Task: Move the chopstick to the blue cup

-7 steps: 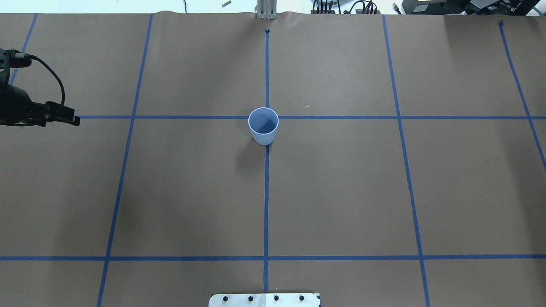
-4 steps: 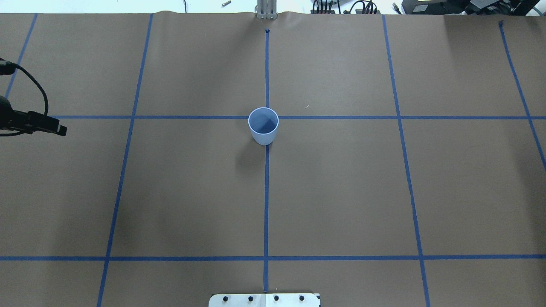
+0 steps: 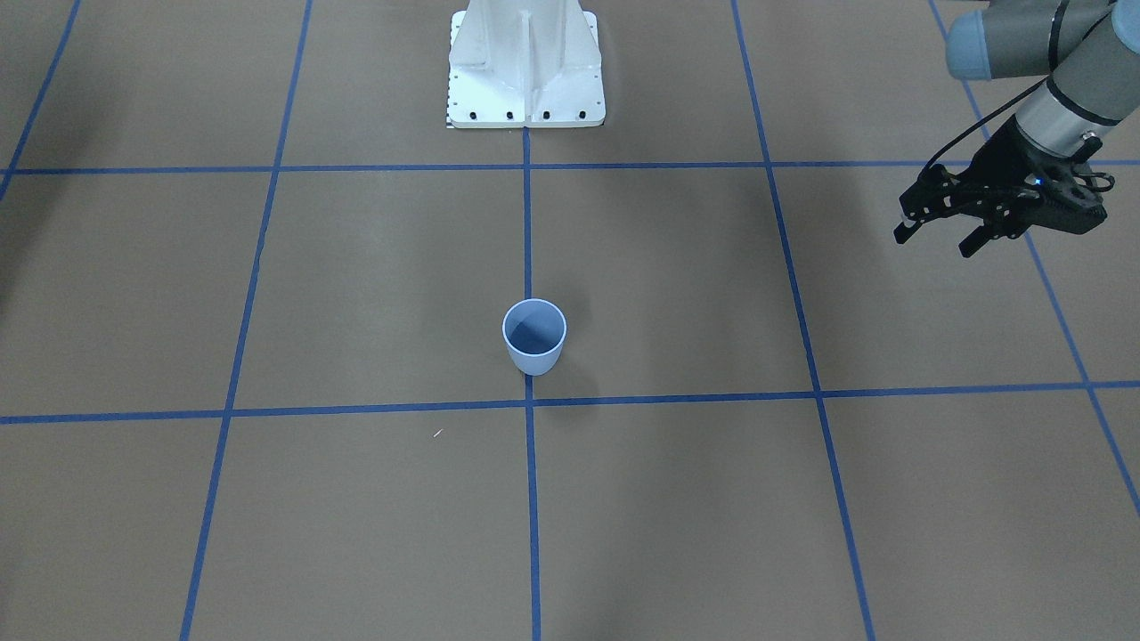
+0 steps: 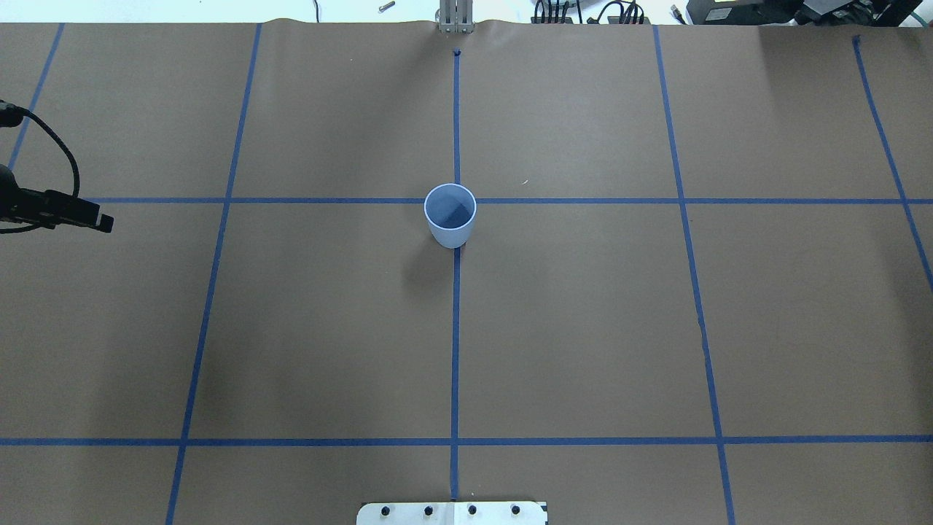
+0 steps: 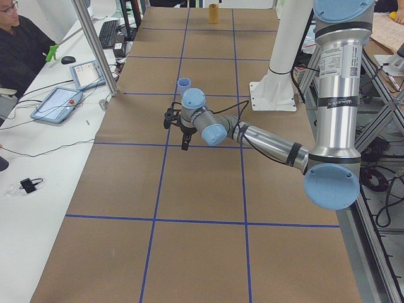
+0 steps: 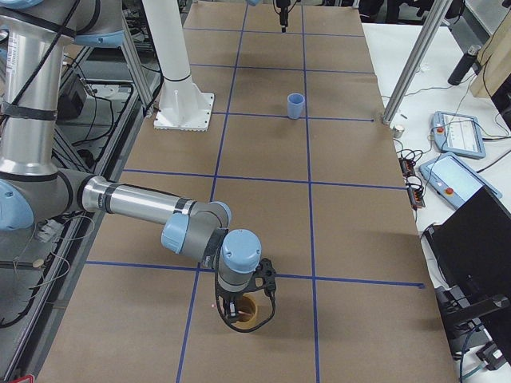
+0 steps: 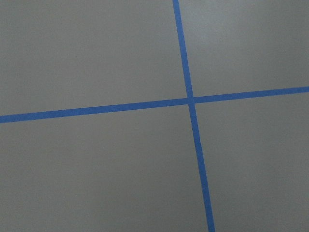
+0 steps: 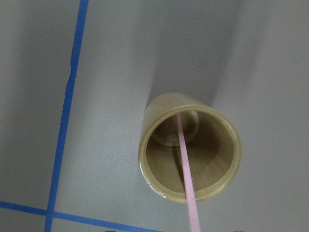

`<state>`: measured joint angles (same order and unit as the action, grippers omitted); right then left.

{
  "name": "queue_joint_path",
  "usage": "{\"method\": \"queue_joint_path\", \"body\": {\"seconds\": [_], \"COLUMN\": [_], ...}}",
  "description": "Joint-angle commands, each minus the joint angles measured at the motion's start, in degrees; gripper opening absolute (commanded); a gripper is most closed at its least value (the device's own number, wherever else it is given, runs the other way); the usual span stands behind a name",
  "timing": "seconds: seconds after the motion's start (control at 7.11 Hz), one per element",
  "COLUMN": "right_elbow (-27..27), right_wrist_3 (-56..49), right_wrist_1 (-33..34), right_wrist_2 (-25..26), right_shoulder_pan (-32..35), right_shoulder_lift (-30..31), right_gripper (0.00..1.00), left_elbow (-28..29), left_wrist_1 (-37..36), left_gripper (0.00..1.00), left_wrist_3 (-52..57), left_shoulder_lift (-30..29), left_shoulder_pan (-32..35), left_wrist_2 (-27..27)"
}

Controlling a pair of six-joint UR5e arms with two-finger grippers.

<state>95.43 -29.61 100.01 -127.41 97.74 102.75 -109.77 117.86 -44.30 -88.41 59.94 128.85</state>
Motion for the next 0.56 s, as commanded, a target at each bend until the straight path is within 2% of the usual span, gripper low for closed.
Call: {"method": "queue_joint_path", "body": {"seconds": [0.0, 0.42], "right_elbow": [-0.1, -1.2], "right_wrist_3": [-0.1, -0.3], "right_wrist_1": [0.0, -0.1], "right_wrist_2": [0.2, 0.5], "right_shoulder_pan": [0.3, 0.3], "right_shoulder_lift": [-0.4, 0.3], "right_gripper": [0.55, 0.56], "left_elbow": [0.0, 0.0], "left_wrist_1": [0.0, 0.0], "left_gripper": [0.98, 0.98], "left_wrist_3": [0.0, -0.2], "left_shoulder_lift": [-0.1, -0.1], "left_shoulder_pan": [0.0, -0.1], "left_wrist_2": [0.0, -0.1]}}
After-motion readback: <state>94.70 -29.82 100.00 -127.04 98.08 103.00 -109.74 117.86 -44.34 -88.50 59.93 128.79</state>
